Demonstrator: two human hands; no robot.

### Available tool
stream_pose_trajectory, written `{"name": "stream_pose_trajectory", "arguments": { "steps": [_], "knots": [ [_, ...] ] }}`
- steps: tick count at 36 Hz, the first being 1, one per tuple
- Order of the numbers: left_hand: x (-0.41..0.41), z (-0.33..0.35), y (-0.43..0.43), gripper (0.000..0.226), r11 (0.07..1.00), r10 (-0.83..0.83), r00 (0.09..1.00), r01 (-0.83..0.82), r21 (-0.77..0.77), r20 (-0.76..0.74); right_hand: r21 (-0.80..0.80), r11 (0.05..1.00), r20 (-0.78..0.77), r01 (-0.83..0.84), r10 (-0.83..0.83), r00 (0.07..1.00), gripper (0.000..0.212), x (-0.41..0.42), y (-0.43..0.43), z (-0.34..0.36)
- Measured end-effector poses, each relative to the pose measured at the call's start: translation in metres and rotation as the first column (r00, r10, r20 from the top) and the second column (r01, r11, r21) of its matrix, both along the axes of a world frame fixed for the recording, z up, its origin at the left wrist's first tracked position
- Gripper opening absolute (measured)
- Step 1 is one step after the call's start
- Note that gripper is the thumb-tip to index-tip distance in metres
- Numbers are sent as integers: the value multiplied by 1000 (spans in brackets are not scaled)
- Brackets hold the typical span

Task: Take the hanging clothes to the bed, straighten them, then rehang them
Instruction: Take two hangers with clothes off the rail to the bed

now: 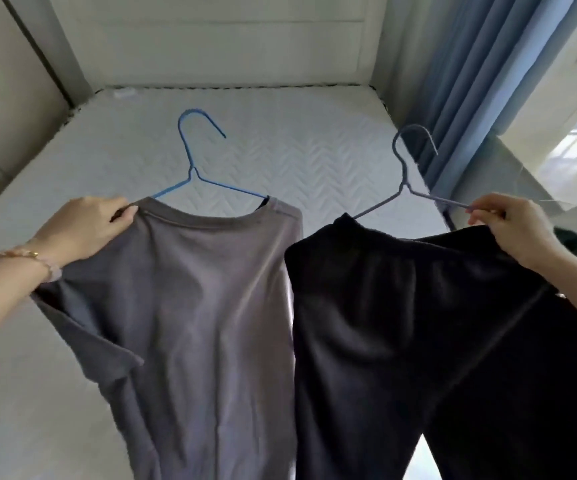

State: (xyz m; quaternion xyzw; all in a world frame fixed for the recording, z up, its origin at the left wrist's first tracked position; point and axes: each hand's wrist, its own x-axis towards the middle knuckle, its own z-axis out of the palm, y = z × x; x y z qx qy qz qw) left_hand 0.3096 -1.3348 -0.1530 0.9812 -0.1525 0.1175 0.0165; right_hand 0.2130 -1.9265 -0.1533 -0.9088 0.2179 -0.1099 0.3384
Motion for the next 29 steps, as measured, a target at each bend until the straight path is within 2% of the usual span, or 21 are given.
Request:
{"name": "stream_pose_trajectory", "arguments": {
  "steps": [2, 6, 9, 11, 13, 18, 21, 25, 28, 29],
  "knots": [
    [25, -21, -10, 26, 1000, 29, 999, -29, -9, 32, -80, 996, -1, -28, 28, 1000, 19, 36, -1, -16],
    [81, -77, -30, 23, 994, 110, 986, -111, 0, 123, -121, 993, 17, -4, 6, 1000, 24, 106, -9, -65],
    [120, -125, -44, 10, 976, 180, 974, -195, 102, 137, -186, 982, -30, 37, -44, 999, 32, 149, -18, -119],
    [134, -159, -61, 21, 944, 293, 953, -300, 133, 73, -233, 972, -125, 33, -64, 990, 48, 166, -15, -156],
    [135, -195, -82, 28, 940, 314, 948, -304, 157, -44, -210, 977, -231, -46, -4, 973, 55, 167, -1, -192],
    [84, -291, -120, 37, 965, 233, 916, -176, 195, -326, -84, 967, -365, -239, 193, 911, 49, 118, 40, -289],
    [26, -333, -129, 39, 983, 167, 889, -115, 144, -426, -46, 955, -453, -291, 240, 859, 46, 69, 47, -337],
    [-47, -355, -126, 33, 979, 128, 878, -185, -81, -461, 56, 983, -459, -176, 182, 869, 43, 1, 43, -369],
    [-97, -347, -122, 30, 942, 199, 818, -312, -127, -540, 126, 991, -510, -39, 99, 854, 39, -49, 38, -370],
    [-116, -340, -122, 30, 928, 217, 798, -348, -135, -563, 146, 987, -495, -67, 131, 859, 43, -61, 39, -370]
  ]
}}
